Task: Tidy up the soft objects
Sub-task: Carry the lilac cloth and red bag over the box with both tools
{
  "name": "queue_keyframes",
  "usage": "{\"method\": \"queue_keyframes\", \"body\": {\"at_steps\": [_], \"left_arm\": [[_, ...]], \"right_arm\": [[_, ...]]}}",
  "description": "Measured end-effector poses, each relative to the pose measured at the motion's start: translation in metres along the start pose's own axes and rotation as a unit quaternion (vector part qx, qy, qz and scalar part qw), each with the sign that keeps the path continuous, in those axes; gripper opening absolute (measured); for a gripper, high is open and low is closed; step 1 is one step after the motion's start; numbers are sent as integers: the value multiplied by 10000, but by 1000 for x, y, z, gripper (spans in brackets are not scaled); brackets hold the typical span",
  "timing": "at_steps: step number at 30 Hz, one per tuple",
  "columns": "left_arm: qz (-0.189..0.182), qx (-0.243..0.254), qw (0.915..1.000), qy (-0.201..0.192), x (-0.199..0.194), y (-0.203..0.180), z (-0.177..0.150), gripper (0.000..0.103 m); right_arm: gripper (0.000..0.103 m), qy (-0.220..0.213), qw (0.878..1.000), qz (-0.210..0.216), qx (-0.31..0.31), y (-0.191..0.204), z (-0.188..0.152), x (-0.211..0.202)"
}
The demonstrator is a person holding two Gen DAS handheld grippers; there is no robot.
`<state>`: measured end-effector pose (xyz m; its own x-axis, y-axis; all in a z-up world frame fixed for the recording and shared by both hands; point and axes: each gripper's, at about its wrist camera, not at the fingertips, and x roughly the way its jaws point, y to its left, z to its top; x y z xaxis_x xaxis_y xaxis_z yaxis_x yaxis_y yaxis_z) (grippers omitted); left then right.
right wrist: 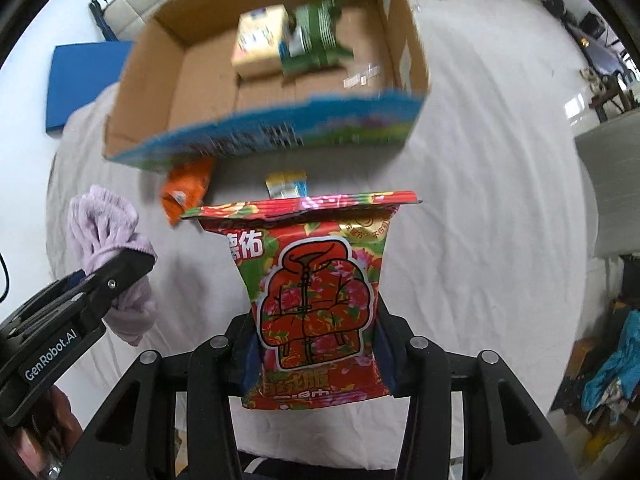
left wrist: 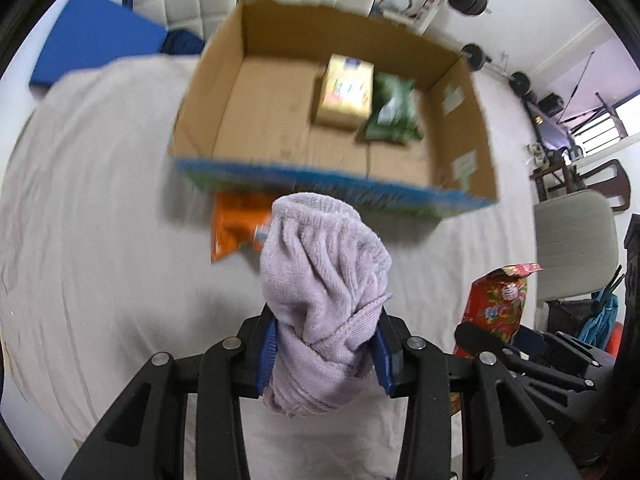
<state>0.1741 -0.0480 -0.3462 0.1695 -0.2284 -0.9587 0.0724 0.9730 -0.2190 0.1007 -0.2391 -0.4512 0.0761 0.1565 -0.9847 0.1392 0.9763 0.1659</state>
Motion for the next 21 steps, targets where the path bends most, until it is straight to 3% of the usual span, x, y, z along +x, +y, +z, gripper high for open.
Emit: {"method": "queue_keyframes", "body": {"at_steps": [11,15,21], "left_arm": [[-182,-10,9986,-503,-46,-6,40,37],[-364,-141,9984,-400,-51,0,64,37],[-697,-635,9955,34,-26,25,124,37]], "right_arm": [[48,-458,9985,209,-198,13,35,-66],[48,-493,9978,390,-197,13,57,-69],[48,-565,9978,235,-269,12,114,-58]]}}
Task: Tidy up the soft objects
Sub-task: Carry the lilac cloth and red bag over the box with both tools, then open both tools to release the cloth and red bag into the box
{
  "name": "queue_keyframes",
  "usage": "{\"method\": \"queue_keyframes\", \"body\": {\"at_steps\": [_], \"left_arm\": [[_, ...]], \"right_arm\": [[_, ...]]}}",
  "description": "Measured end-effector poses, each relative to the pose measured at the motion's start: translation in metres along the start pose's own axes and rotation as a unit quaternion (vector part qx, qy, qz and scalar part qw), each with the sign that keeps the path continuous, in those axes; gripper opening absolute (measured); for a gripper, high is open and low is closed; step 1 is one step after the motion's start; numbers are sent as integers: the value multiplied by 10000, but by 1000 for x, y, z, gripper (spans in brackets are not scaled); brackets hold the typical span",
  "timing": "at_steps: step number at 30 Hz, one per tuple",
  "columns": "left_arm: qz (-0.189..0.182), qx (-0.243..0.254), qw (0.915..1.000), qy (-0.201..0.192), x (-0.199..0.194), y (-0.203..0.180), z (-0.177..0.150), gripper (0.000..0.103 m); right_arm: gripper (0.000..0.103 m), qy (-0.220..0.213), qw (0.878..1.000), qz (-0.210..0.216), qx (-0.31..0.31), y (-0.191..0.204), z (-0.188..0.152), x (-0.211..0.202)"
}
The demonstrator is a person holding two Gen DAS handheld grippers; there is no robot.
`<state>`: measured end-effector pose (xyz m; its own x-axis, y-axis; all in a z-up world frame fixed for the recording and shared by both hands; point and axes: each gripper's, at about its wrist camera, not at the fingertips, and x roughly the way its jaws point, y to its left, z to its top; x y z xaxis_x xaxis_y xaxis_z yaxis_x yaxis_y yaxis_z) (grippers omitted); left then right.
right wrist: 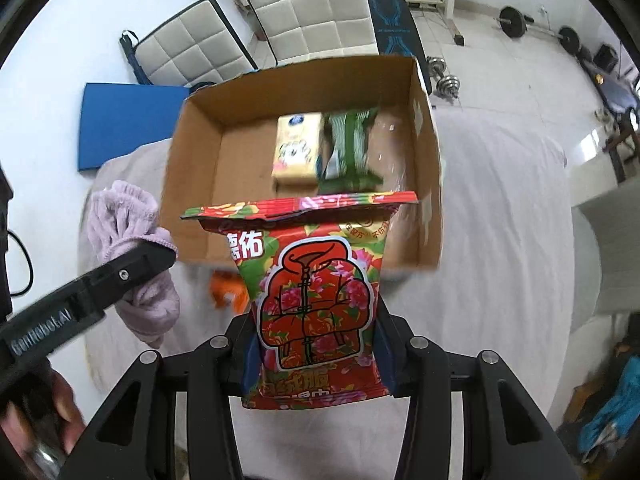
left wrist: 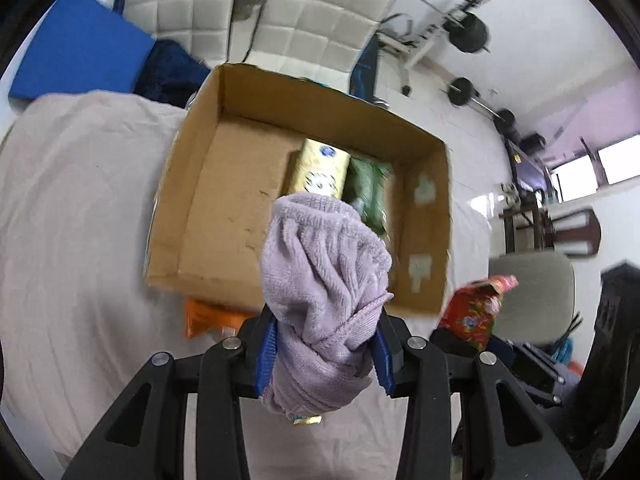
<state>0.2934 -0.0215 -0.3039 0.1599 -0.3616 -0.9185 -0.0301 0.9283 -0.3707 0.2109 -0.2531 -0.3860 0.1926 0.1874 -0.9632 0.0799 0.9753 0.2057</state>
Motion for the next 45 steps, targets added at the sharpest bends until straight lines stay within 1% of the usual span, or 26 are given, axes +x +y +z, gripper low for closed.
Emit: {"method": "queue_keyframes", "body": {"at_steps": [2,5,8,11,14,18,23,24,25,27,28,30,31,33,35,36,37,38,40,41,42,43,44,45], "left_arm": [[-47,-201,9996,191,17,9,25,37],[-47,-442,9982,403,41,19,51,37],[-88,-717,9955,606,68,31,76,37],[-3,-845,9935,769,95,37,98,37],[38,-884,9920,899,114,40,113,37],[93,-922,9911,955,136,46,128,38],[272,-753,9903,1135,151,51,141,39],[295,-734,9902,1154,151,52,143,43],[358,-670,9904,1158,149,52,144,52],[395,-617,9918,1050,142,53,144,61],[403,-610,9927,962,137,53,144,64],[379,-610,9933,900,128,55,144,67],[392,-597,9938,847,123,55,142,67],[458,-491,9949,749,112,55,139,67],[546,-335,9959,633,99,53,131,68],[562,-282,9962,604,96,53,129,71],[598,-202,9966,523,89,53,124,78],[655,-129,9969,423,82,54,118,83],[752,-39,9969,238,70,55,106,97],[791,-17,9967,177,67,54,108,100],[831,41,9965,88,61,54,103,102],[896,125,9959,-71,52,53,94,102],[938,156,9953,-162,50,48,98,102],[975,226,9945,-296,44,47,93,102]], "right_arm": [[48,130,9998,-99,-65,-2,20,17],[48,351,9991,-237,8,-8,46,52],[48,599,9976,-341,96,-15,61,85],[48,796,9960,-379,139,-19,71,114],[48,974,9942,-417,193,-22,76,138],[48,1185,9917,-432,231,-25,73,160],[50,1469,9880,-445,198,-27,66,181],[54,1487,9877,-443,201,-27,65,182],[65,1499,9876,-429,200,-27,64,182],[77,1427,9889,-322,243,-28,63,179],[78,1409,9893,-288,240,-26,63,176],[82,1324,9905,-300,239,-24,64,170],[86,1265,9913,-285,235,-21,64,166],[89,1193,9921,-313,235,-15,62,161],[99,1088,9931,-372,234,-11,60,154],[103,1044,9935,-394,242,-8,59,151],[103,970,9941,-425,249,-7,58,147],[103,927,9943,-458,242,-5,56,143],[103,837,9949,-504,246,-5,55,139],[103,766,9954,-519,258,-4,54,136],[103,698,9958,-530,269,-4,54,133],[103,609,9962,-542,295,-4,51,128],[103,532,9966,-550,319,-3,50,123],[103,432,9970,-544,336,-1,49,117]]}}
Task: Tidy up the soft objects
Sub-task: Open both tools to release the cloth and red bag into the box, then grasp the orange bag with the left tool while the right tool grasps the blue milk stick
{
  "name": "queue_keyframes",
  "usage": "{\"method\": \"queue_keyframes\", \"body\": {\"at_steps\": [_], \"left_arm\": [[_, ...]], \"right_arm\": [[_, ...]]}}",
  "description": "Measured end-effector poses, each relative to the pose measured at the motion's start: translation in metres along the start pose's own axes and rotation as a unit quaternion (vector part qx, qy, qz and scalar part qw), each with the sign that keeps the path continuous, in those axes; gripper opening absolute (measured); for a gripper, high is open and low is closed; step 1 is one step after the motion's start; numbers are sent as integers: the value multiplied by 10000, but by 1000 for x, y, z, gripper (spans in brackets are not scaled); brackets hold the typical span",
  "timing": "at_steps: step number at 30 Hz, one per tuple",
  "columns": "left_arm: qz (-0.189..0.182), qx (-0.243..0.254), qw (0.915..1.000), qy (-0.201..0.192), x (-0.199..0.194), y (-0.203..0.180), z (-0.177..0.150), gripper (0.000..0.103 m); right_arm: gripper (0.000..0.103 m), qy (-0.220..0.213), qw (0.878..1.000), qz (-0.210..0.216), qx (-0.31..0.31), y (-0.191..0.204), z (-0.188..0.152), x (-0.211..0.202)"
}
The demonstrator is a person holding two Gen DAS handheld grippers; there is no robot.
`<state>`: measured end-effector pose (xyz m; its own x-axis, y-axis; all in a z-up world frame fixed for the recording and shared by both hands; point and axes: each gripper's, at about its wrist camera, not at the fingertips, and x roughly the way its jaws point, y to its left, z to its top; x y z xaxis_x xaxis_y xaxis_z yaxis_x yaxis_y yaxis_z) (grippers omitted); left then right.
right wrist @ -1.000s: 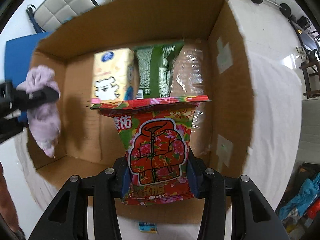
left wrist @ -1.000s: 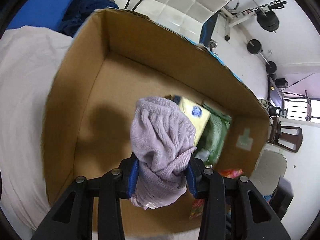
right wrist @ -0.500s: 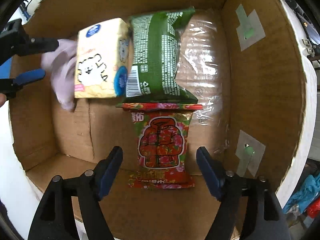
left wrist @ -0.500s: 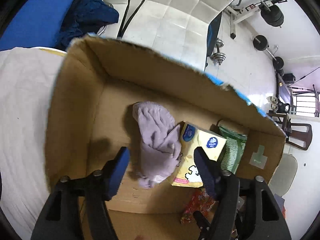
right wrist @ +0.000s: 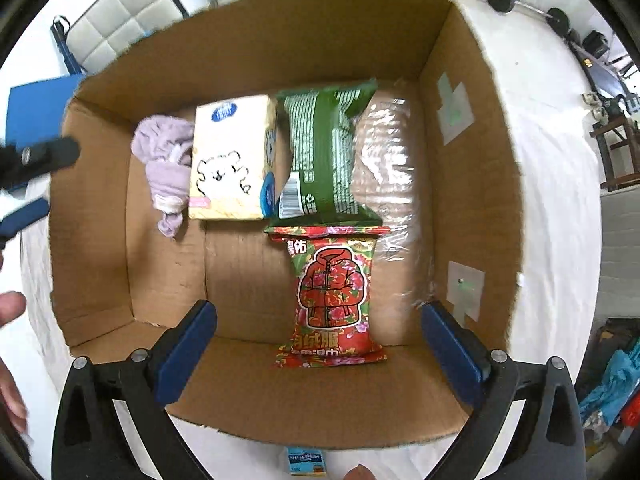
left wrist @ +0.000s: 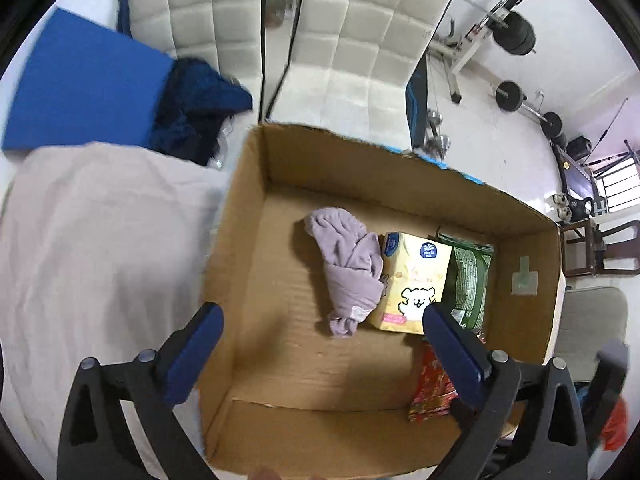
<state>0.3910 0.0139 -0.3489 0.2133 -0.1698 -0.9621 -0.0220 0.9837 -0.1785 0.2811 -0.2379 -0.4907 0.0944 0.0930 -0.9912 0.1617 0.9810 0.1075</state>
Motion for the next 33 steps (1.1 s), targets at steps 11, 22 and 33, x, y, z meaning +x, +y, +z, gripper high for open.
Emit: {"method": "queue_keyframes", "body": {"at_steps": [11,22,33], "left_arm": [[254,397,9891,-1394,-76,2,-55,102],[346,406,9839,-1704,-120,5,-102,102],[280,444,9903,-1283,-118,12,-155,102]], "right_arm": [[103,-1057,9941,-81,228,-5,-22,-73],[103,-1452,9894,5,-53,8,-68,-126],[103,-1462,9885,368,119,-1,-115,-136]]}}
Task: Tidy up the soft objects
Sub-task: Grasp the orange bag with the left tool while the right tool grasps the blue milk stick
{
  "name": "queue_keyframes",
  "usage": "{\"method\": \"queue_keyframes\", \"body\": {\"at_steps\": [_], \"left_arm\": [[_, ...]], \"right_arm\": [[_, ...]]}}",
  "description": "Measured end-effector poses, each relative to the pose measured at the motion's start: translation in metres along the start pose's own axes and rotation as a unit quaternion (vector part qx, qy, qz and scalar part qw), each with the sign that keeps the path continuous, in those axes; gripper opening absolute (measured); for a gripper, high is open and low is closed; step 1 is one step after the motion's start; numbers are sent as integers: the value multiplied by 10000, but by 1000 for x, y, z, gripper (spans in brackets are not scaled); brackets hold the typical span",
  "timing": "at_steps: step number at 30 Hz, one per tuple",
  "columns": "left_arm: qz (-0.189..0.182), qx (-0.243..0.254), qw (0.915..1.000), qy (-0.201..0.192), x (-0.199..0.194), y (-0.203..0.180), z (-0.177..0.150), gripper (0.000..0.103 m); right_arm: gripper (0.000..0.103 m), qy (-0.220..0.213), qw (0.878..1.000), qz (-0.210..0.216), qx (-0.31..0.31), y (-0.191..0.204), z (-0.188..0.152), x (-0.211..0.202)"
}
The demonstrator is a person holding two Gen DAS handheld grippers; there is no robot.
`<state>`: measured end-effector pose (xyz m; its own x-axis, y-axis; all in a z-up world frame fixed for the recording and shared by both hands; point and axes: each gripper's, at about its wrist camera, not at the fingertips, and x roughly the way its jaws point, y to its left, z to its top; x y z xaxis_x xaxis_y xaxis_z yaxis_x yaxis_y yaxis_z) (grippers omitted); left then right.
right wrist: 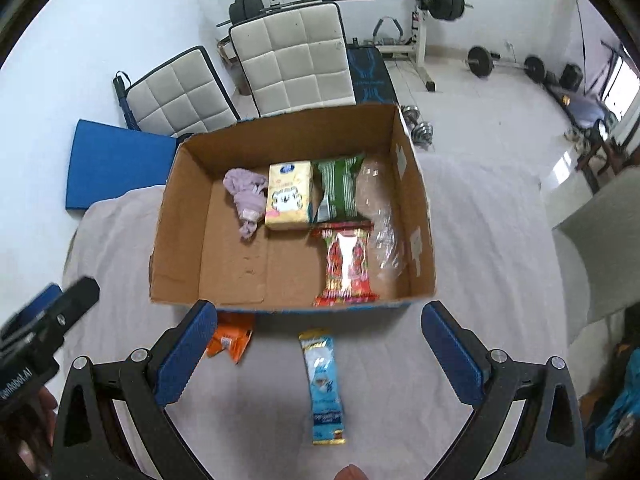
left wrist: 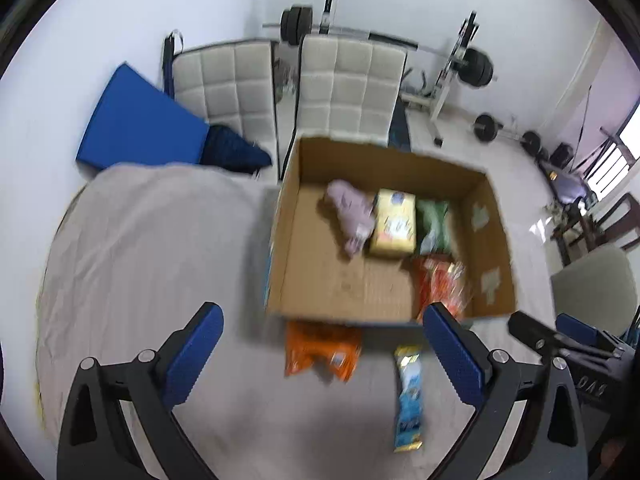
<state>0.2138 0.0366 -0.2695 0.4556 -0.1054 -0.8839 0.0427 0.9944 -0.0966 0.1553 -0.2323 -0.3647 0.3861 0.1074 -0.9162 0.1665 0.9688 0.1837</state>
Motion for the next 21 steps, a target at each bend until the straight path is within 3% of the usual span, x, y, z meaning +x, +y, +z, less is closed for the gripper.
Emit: {"method": "queue_keyframes", "body": {"at_steps": [5,12,17,21], "left_arm": [[73,-105,9977,669,40,13,-35,102],[443,541,9882,1363,113,8,-53,102],[223,967,9765,1914,162,-4,-56,102],[-72,573,9716,2294,189,-6,-52,102]], "right_arm": [[103,785,9967,-167,-108,-16,-43,52],[103,1945,9808,-102,-22,-32,-89,132],[103,2244,9737,52,386,-40,-106,162],[103,2241,9734,62,476,-41,-109,170]]}}
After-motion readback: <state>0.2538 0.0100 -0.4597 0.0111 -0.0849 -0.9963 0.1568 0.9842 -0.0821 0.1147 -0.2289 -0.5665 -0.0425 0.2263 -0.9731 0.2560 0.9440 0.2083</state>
